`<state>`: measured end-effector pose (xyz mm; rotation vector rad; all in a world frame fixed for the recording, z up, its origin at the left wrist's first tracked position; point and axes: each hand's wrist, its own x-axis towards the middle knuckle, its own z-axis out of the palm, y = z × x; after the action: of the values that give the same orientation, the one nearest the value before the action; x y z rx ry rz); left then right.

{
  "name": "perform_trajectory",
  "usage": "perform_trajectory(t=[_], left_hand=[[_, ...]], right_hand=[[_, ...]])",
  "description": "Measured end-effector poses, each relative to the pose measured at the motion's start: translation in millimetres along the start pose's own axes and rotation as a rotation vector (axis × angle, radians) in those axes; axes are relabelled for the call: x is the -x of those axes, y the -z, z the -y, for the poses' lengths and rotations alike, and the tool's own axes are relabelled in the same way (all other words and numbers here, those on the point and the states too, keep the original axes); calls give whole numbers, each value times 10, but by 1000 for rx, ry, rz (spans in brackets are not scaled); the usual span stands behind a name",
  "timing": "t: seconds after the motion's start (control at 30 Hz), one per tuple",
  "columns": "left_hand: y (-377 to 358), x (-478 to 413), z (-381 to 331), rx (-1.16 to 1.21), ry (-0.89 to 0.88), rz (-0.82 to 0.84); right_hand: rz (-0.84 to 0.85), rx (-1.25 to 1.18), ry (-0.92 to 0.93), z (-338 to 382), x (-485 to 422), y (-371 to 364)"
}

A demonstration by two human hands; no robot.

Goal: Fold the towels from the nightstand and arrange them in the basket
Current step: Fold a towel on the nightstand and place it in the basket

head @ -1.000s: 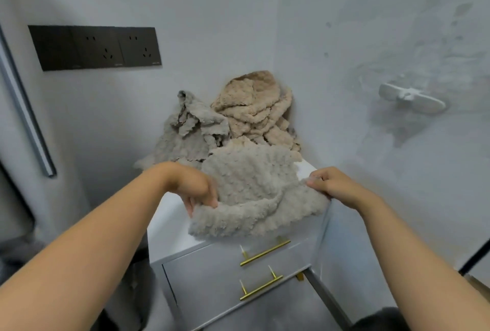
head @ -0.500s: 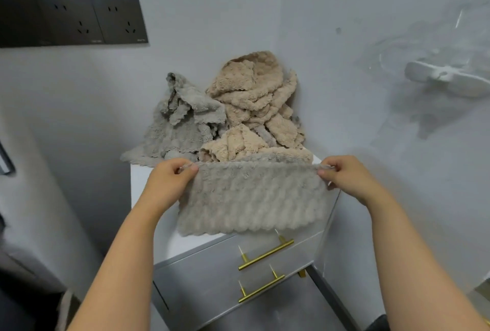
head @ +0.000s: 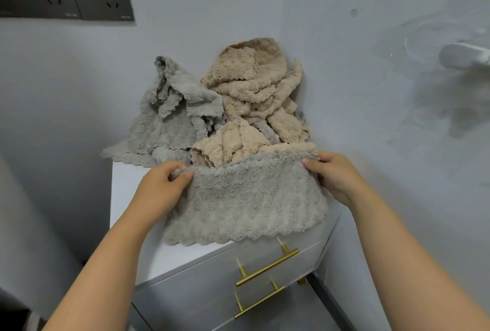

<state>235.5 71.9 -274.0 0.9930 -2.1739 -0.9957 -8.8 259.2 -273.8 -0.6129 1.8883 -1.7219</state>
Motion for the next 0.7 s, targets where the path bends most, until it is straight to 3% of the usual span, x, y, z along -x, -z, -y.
perform_trajectory(t=[0.13,0.3,0.43,0.53,0.6,0.7], left_hand=[[-28,8,-18,31,10,33],[-34,-1,-47,-26,16,49],[57,28,-74,-189,-8,172],[109,70,-199,-349,-203,96],[78,150,-369,-245,-371,9],[-61,352,-662,-54,-416,179]], right_hand=[[9,-78,-32,20,35,-11],[-110,-54,130,150,94,37],[-36,-145,205,327,225,53],[32,39,288,482,387,36],[94,121,345,599,508,11],[198,166,391,753,683,-42]])
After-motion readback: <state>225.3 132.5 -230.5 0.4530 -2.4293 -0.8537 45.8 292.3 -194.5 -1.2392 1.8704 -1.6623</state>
